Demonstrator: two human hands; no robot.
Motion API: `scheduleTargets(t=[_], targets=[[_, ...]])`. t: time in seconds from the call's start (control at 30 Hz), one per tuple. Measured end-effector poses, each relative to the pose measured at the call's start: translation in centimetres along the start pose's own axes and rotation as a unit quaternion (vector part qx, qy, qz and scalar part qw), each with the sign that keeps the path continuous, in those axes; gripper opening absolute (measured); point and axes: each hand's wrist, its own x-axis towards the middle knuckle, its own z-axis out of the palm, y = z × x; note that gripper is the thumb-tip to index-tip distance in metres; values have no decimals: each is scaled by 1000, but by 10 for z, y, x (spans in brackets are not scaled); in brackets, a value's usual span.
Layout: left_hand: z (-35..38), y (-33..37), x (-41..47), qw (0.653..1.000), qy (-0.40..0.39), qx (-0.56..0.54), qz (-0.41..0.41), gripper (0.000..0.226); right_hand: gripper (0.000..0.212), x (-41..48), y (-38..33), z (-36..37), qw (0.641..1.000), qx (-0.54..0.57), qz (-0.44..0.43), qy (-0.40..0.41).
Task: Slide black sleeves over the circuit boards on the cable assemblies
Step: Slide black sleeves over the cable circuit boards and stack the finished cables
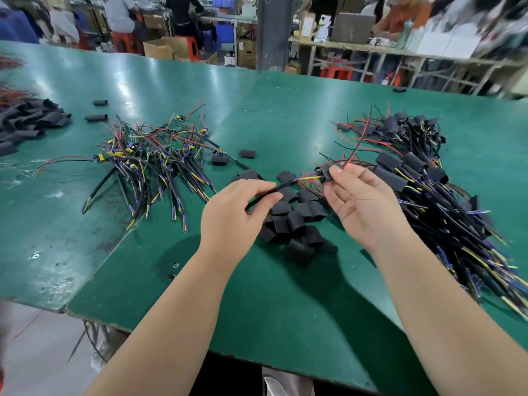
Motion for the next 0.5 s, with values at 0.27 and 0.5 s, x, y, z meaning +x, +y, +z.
scheduleTargets(t=[0.27,0.5], targets=[[2,4,-2,998,-53,-13,29,25,18,2,-41,15,978,-199,-57,-8],[-8,-27,8,983,25,122,-133,17,18,37,-125,-14,713,-629,-274,146]])
